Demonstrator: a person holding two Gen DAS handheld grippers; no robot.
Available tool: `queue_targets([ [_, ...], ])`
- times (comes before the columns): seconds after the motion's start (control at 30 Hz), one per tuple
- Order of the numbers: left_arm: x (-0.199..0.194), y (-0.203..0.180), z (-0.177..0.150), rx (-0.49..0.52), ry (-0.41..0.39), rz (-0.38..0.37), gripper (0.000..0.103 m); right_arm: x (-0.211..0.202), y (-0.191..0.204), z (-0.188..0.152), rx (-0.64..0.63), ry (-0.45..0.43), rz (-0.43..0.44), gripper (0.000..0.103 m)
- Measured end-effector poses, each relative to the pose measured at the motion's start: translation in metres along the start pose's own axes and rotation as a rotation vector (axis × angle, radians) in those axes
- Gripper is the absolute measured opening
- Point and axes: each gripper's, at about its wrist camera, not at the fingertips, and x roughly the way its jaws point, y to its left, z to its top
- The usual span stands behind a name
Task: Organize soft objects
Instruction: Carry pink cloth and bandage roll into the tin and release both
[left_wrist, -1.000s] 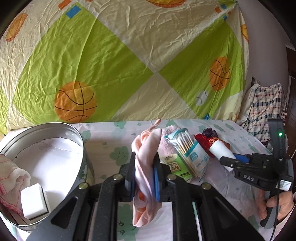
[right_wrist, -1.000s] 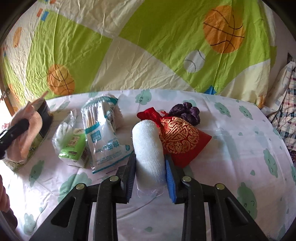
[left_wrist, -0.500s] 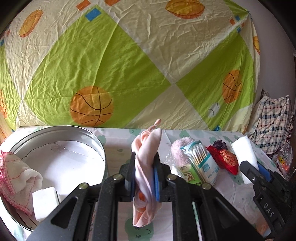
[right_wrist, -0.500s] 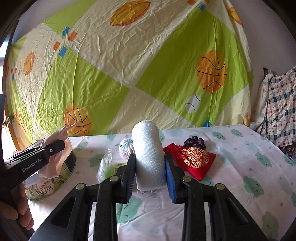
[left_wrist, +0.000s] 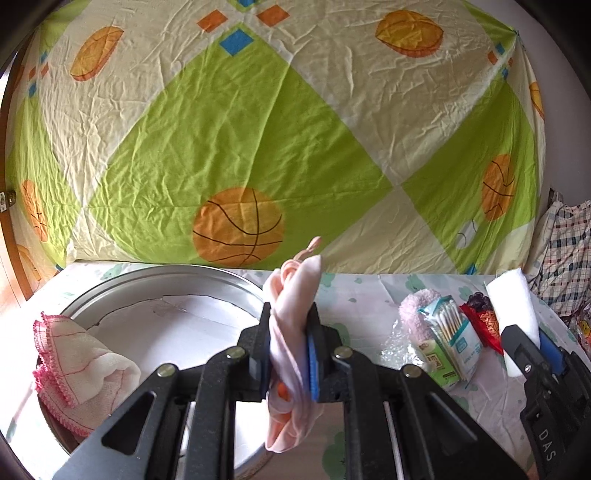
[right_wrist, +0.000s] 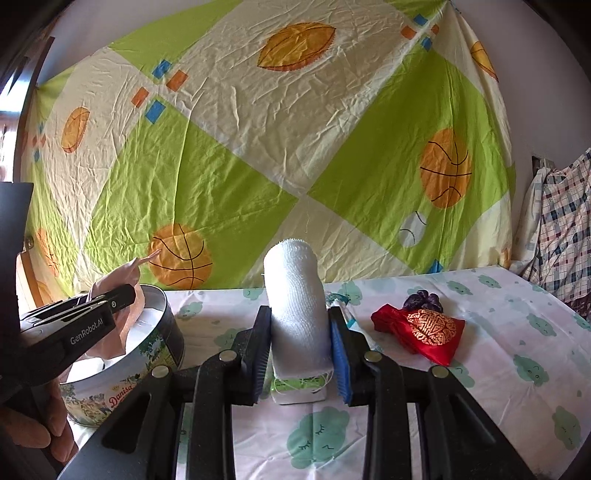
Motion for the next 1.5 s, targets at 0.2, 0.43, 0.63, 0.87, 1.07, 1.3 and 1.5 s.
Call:
queue_targets([
  [0.2,0.000,0.019,0.001,-0.009,0.000,0.033,0.013,0.003,0.023,0.001,0.000,-0.007,0.027,0.033],
  [0.43,0.000,0.039,0.001,-0.009,-0.004,0.065,0.013,0.007,0.056,0.004,-0.017,-0.026,0.060,0.033],
  [0.63,0.000,0.057,0.002,-0.037,0.000,0.088,0.013,0.009,0.083,0.006,-0.030,-0.033,0.098,0.033],
  [0.87,0.001,0.078,0.004,-0.051,-0.005,0.140,0.013,0.013,0.110,0.007,-0.043,-0.037,0.134,0.033],
  [1.07,0.002,0.098,0.005,-0.081,0.006,0.159,0.013,0.019,0.130,0.009,-0.047,-0.034,0.154,0.033],
  [1.3,0.006,0.116,0.006,-0.106,0.034,0.197,0.013,0.030,0.151,0.010,-0.041,-0.023,0.175,0.033],
  [1.5,0.012,0.129,0.005,-0.121,0.066,0.251,0.013,0.048,0.169,0.008,-0.044,0.017,0.189,0.033],
])
